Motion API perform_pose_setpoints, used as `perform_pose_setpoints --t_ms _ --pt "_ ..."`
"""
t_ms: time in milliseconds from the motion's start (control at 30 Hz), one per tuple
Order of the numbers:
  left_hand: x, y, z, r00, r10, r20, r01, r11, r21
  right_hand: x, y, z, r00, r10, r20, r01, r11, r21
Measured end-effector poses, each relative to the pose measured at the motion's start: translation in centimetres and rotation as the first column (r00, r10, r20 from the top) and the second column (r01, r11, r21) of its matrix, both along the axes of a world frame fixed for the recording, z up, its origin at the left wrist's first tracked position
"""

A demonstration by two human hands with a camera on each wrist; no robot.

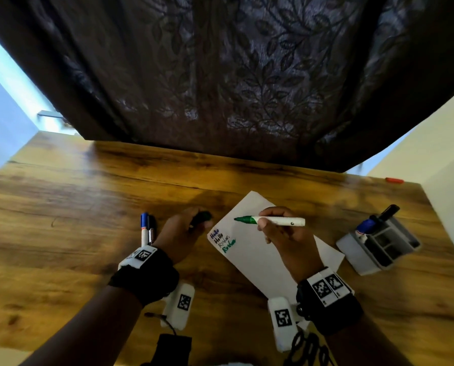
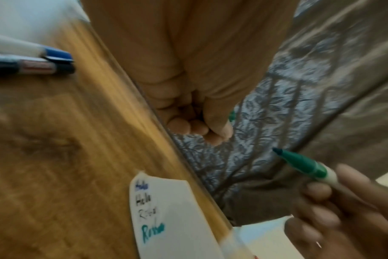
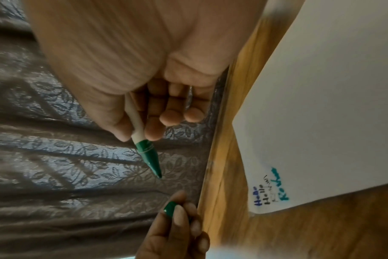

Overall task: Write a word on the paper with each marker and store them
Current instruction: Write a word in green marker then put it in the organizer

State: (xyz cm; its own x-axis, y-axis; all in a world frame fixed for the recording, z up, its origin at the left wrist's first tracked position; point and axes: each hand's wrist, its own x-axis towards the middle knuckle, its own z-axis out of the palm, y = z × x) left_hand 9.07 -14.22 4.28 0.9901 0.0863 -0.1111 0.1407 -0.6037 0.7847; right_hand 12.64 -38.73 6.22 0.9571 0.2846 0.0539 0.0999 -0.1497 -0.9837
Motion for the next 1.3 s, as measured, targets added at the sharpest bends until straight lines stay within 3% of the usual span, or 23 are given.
perform_pose_setpoints --t_ms 267,633,800,1033,1133,1300 --pt "-1.8 -0.5 1.9 0.988 -0.139 0.065 0.149 0.972 -0.18 -1.3 2.3 2.2 0.999 0.017 0.042 -0.017 1.0 0.003" --pt "-2.5 0.7 2.1 0.952 -0.287 0.109 0.291 0.957 -0.021 -2.2 4.7 1.2 0.985 0.095 0.141 -0.074 0.987 -0.144" --pt "-3.0 0.7 3.3 0.924 -0.339 0.178 0.349 0.937 -0.03 -2.2 5.1 2.2 0.993 0.068 0.099 -0.067 0.998 -0.015" --pt "-1.1 -1.6 5.4 0.909 -0.326 0.259 0.316 0.945 0.081 -2.3 4.6 2.9 0.996 -0.084 -0.021 0.087 0.97 0.227" --pt "-0.7 -2.8 5.8 0.905 -0.33 0.268 0.328 0.943 0.056 -1.4 3.3 3.2 0.999 -0.052 -0.015 0.054 0.978 0.202" --pt "-0.3 -5.3 5.6 0.902 -0.392 0.18 0.394 0.919 0.027 -0.9 -0.8 2.8 0.989 0.031 -0.143 -0.001 0.979 0.206"
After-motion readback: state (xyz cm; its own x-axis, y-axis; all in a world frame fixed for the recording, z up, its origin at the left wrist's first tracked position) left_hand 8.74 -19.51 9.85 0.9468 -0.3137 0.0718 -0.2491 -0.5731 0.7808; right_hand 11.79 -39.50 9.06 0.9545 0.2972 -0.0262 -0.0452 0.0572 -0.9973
